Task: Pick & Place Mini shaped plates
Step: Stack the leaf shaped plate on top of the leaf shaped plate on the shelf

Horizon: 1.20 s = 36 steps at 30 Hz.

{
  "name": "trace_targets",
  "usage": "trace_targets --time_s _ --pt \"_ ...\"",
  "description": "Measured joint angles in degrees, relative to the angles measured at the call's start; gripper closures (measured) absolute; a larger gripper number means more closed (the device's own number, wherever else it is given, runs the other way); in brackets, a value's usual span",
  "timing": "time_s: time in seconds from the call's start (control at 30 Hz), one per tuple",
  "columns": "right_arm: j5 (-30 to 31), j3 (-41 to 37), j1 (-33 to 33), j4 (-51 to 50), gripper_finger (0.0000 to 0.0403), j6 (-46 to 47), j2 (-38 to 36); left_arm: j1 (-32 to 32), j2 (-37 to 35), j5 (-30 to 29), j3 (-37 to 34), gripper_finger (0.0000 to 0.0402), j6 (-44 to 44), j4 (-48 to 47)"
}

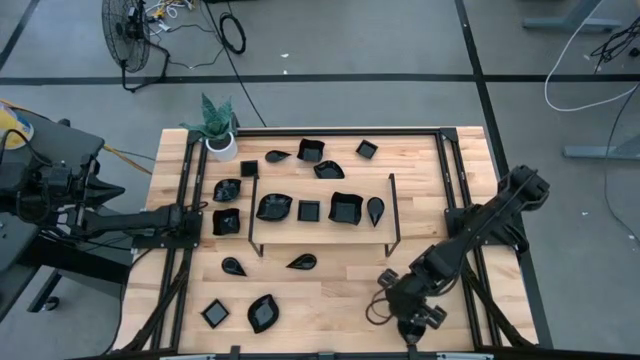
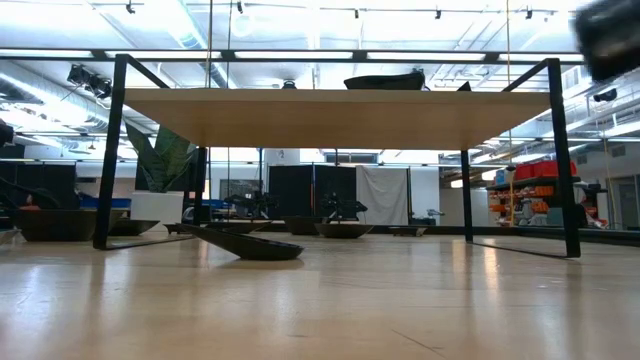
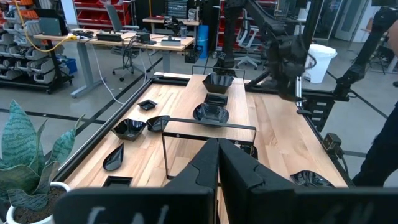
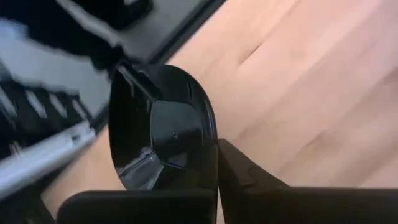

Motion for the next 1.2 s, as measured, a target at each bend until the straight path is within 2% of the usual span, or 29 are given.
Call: trace_targets --time_s 0.53,0.87,1.2 --pt "-0.3 21.2 -13.4 -12.6 0.0403 13.2 -1.0 0.0 0.0 0.0 0.0 0.0383 0.0 0.0" --pt "-3.0 26.0 -23.1 -13.9 0.0403 12.4 -1.0 0.0 0.0 0.0 0.0 0.0383 0.0 0.0" --pt "-2.9 29.8 -30.9 -12.1 0.0403 17.2 -0.7 0.0 0.0 0.0 0.0 0.0383 0.0 0.0"
